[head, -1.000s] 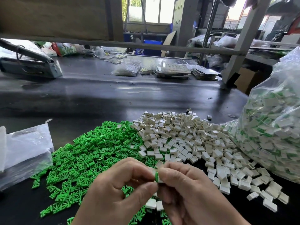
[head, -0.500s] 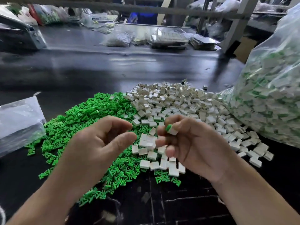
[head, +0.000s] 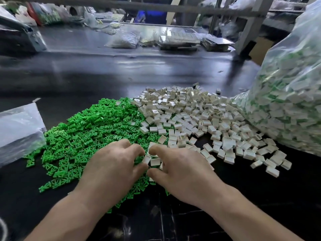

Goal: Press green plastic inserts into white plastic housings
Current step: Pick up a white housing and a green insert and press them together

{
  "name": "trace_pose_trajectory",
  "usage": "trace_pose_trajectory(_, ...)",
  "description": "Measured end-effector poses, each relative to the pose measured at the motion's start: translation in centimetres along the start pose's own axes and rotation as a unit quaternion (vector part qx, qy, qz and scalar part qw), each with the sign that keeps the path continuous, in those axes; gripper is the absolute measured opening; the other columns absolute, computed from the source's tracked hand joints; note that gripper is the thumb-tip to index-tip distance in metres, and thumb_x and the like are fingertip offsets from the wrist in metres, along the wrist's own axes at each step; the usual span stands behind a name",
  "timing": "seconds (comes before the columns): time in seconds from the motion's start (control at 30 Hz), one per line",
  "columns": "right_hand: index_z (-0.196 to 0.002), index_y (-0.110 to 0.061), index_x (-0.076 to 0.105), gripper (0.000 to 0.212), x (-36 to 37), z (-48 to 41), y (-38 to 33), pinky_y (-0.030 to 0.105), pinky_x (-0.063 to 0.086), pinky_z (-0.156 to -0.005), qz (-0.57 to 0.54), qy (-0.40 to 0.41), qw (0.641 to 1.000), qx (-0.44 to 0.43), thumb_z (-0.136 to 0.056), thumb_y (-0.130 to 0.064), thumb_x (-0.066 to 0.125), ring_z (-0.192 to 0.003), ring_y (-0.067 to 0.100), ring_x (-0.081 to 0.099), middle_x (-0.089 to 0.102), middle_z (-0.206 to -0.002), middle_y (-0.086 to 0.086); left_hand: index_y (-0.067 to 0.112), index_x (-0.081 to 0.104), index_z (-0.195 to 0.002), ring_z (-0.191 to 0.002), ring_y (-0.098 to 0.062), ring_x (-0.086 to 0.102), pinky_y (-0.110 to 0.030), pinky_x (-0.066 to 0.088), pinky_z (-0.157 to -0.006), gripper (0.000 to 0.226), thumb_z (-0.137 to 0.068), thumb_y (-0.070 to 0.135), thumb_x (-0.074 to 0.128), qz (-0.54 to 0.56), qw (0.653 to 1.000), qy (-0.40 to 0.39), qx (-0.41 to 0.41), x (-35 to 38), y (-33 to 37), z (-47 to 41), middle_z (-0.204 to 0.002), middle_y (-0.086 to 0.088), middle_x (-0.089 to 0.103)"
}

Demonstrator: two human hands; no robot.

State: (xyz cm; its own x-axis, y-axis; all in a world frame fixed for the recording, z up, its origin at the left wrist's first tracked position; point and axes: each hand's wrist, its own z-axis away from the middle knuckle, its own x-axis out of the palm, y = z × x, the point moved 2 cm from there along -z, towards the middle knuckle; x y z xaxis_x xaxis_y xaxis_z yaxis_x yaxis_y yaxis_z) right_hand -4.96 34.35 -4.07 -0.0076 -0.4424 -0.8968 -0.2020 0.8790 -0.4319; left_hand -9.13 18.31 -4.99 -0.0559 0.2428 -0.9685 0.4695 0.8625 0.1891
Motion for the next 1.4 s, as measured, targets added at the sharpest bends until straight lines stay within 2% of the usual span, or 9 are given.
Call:
trace_pose_trajectory(0.33, -0.133, -0.029, 0.054, 0.040, -0.1, 0.0, 0.5, 0.028, 0.048, -0.071, -0.069, 0.034, 0.997, 0.011, -0.099, -0.050, 0.051, -0.076, 0.002, 0.058, 0.056, -0.077, -0.016, 0.032, 0.066, -0.091, -0.069, -0.003, 0.054, -0.027, 0.047, -0.060, 0.025, -0.085, 0.053, 0.054, 0.109, 0.990, 0.086, 0.033, -0.6, 0.3, -0.2, -0.079, 0.017, 0.055)
trace_pose_trajectory(0.43, -0.113, -0.032, 0.068, 0.032, -0.7, -0.1, 0.9, 0.014, 0.043, -0.056, -0.319, -0.007, 0.945, 0.079, -0.096, -0.056, 0.055, -0.062, -0.003, 0.058, 0.062, -0.070, -0.017, 0.038, 0.061, -0.088, -0.074, -0.001, 0.055, -0.018, 0.040, -0.056, 0.020, -0.082, 0.055, 0.052, 0.192, 0.971, 0.137, 0.031, -1.3, 0.4, 0.0, -0.077, 0.022, 0.055)
trace_pose_trajectory(0.6, -0.078, -0.020, 0.067, 0.023, -0.9, -0.1, 0.7, 0.023, 0.035, -0.041, -0.511, -0.056, 0.847, 0.134, -0.098, -0.031, 0.063, -0.048, 0.009, 0.042, 0.053, -0.062, -0.004, 0.033, 0.061, -0.112, -0.082, 0.001, 0.060, -0.010, 0.048, -0.068, 0.032, -0.085, 0.051, 0.060, 0.247, 0.958, 0.115, 0.093, -1.9, 1.2, 0.6, -0.085, 0.021, 0.060)
trace_pose_trajectory(0.73, -0.087, -0.014, 0.069, 0.015, -1.7, -0.6, 2.1, 0.021, 0.032, -0.037, -0.612, -0.021, 0.768, 0.185, -0.096, -0.024, 0.063, -0.045, 0.011, 0.039, 0.053, -0.061, 0.000, 0.034, 0.057, -0.119, -0.076, 0.003, 0.053, -0.022, 0.048, -0.069, 0.059, -0.077, 0.073, 0.039, 0.083, 0.994, 0.066, -0.004, -2.1, -1.7, 0.5, -0.094, 0.021, 0.059)
trace_pose_trajectory(0.87, -0.087, -0.015, 0.074, 0.022, -1.2, -0.8, 2.5, 0.022, 0.030, -0.038, -0.631, -0.021, 0.750, 0.198, -0.096, -0.031, 0.063, -0.047, 0.011, 0.037, 0.049, -0.061, -0.001, 0.038, 0.063, -0.114, -0.081, -0.003, 0.051, -0.027, 0.048, -0.078, 0.056, -0.081, 0.074, 0.036, -0.043, 0.999, -0.017, -0.027, -0.8, -1.4, 0.5, -0.097, 0.020, 0.057)
trace_pose_trajectory(1.13, -0.094, -0.007, 0.066, 0.008, -0.7, -0.6, 1.8, 0.021, 0.040, -0.038, -0.653, -0.054, 0.736, 0.173, -0.098, -0.013, 0.062, -0.048, 0.011, 0.049, 0.067, -0.074, 0.008, 0.034, 0.073, -0.093, -0.074, -0.002, 0.058, -0.029, 0.052, -0.070, 0.020, -0.090, 0.045, 0.056, 0.100, 0.993, 0.063, -0.021, -0.5, -1.3, 0.2, -0.083, 0.018, 0.061)
trace_pose_trajectory(1.2, -0.092, -0.008, 0.068, 0.009, -0.7, -0.7, 1.8, 0.021, 0.040, -0.038, -0.657, -0.061, 0.732, 0.169, -0.097, -0.014, 0.064, -0.048, 0.011, 0.049, 0.067, -0.075, 0.007, 0.037, 0.074, -0.092, -0.077, -0.001, 0.063, -0.016, 0.051, -0.066, 0.017, -0.086, 0.044, 0.060, 0.254, 0.962, 0.078, -0.061, -0.7, -1.3, 0.4, -0.083, 0.017, 0.068)
trace_pose_trajectory(1.3, -0.088, -0.010, 0.073, 0.009, -0.7, -0.7, 1.6, 0.021, 0.040, -0.039, -0.669, -0.068, 0.721, 0.166, -0.092, -0.016, 0.067, -0.048, 0.011, 0.049, 0.065, -0.073, 0.006, 0.031, 0.077, -0.090, -0.073, -0.011, 0.071, -0.019, 0.056, -0.062, 0.018, -0.078, 0.034, 0.064, 0.570, 0.811, 0.012, -0.132, -0.8, -0.7, 0.3, -0.085, 0.000, 0.075)
trace_pose_trajectory(1.4, -0.090, -0.008, 0.074, 0.012, -0.7, -0.6, 1.4, 0.021, 0.040, -0.040, -0.683, -0.081, 0.709, 0.159, -0.085, -0.019, 0.070, -0.050, 0.010, 0.050, 0.066, -0.076, 0.007, 0.020, 0.077, -0.085, -0.068, -0.022, 0.070, -0.025, 0.055, -0.056, 0.017, -0.070, 0.025, 0.068, 0.687, 0.708, -0.018, -0.161, -0.8, -0.3, 0.1, -0.085, -0.015, 0.074)
